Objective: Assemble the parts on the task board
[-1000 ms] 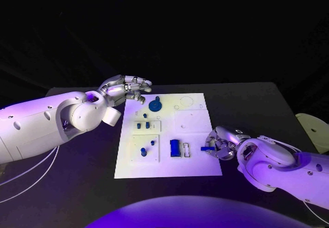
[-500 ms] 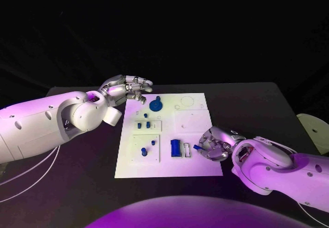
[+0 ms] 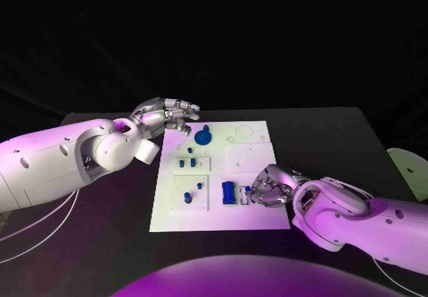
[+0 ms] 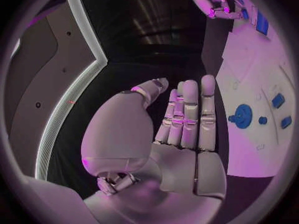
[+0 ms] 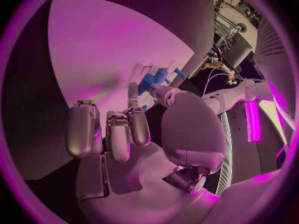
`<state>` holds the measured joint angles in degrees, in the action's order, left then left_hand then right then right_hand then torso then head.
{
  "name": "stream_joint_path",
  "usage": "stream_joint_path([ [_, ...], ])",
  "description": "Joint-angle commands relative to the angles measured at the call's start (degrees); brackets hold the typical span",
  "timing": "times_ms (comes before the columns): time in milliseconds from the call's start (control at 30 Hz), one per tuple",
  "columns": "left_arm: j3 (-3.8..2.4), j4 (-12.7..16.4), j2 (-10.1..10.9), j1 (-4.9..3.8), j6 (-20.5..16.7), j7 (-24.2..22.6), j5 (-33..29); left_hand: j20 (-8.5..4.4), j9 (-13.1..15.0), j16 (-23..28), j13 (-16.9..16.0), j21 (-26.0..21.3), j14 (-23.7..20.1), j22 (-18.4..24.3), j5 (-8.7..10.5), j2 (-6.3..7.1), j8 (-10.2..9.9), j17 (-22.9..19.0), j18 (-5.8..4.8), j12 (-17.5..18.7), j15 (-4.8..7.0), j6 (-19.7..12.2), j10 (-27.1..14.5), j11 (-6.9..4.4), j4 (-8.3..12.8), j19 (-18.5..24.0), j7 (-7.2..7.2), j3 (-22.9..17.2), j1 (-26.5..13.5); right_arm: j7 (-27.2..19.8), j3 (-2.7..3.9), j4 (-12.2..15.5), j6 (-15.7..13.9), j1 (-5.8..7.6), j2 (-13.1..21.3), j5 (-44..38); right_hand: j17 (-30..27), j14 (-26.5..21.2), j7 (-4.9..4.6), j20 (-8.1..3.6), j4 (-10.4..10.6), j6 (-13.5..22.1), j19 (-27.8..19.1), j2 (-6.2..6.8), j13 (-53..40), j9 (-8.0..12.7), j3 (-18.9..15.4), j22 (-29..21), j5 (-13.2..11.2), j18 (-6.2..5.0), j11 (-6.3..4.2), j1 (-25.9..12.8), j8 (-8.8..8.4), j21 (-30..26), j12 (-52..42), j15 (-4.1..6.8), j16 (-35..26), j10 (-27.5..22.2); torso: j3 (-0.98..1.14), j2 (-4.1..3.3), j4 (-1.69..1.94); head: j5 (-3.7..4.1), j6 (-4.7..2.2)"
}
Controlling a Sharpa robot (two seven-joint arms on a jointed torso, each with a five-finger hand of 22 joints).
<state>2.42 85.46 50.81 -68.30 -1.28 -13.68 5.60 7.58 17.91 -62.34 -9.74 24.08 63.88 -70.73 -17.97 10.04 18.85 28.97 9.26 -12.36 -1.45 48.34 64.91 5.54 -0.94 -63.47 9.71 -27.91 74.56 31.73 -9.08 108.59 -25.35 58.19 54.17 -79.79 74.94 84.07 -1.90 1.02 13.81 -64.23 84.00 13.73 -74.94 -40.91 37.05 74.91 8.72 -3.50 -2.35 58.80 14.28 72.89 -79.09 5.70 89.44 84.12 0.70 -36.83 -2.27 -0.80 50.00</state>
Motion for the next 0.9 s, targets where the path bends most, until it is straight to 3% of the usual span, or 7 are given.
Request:
stream_joint_path([
  [33,-0.04,0.2,-0.1,-0.03,0.4,-0.4,-0.3,-0.09,0.1,0.1,-0.1,-0.3,-0.4,0.1,-0.24,-0.41,0.3,-0.1,1.06,-0.4,-0.08,-0.5,-0.5,0.14,0.2,-0.5,0.01,-0.1,-0.1,0.3,0.01,-0.4,0.8,-0.02,-0.6,1.2,13.9,5.7,-0.35,-0.01,0.4,0.1,1.5,-0.05,-8.4,0.1,0.0,10.8,-0.3,0.26,0.43,-0.6,-0.33,0.3,-0.3,-0.41,0.2,2.3,0.00,0.01,-0.04,-0.12,0.00],
  [900,-0.04,0.3,-0.1,-0.04,0.5,-0.2,-0.3,-0.09,0.1,0.1,-0.1,-0.3,-0.4,0.1,-0.24,-0.41,0.3,-0.1,1.06,-0.4,-0.08,-0.5,-0.5,0.14,0.2,-0.5,0.01,-0.1,-0.1,0.5,0.00,-3.7,3.0,-0.17,-3.8,1.2,13.8,5.7,-0.28,-0.02,0.4,-0.1,1.4,0.01,-8.6,0.3,-0.3,10.7,-0.7,0.21,0.39,-0.9,-0.41,0.0,-0.5,-0.39,0.2,2.4,0.02,0.05,-0.09,-0.35,0.00],
])
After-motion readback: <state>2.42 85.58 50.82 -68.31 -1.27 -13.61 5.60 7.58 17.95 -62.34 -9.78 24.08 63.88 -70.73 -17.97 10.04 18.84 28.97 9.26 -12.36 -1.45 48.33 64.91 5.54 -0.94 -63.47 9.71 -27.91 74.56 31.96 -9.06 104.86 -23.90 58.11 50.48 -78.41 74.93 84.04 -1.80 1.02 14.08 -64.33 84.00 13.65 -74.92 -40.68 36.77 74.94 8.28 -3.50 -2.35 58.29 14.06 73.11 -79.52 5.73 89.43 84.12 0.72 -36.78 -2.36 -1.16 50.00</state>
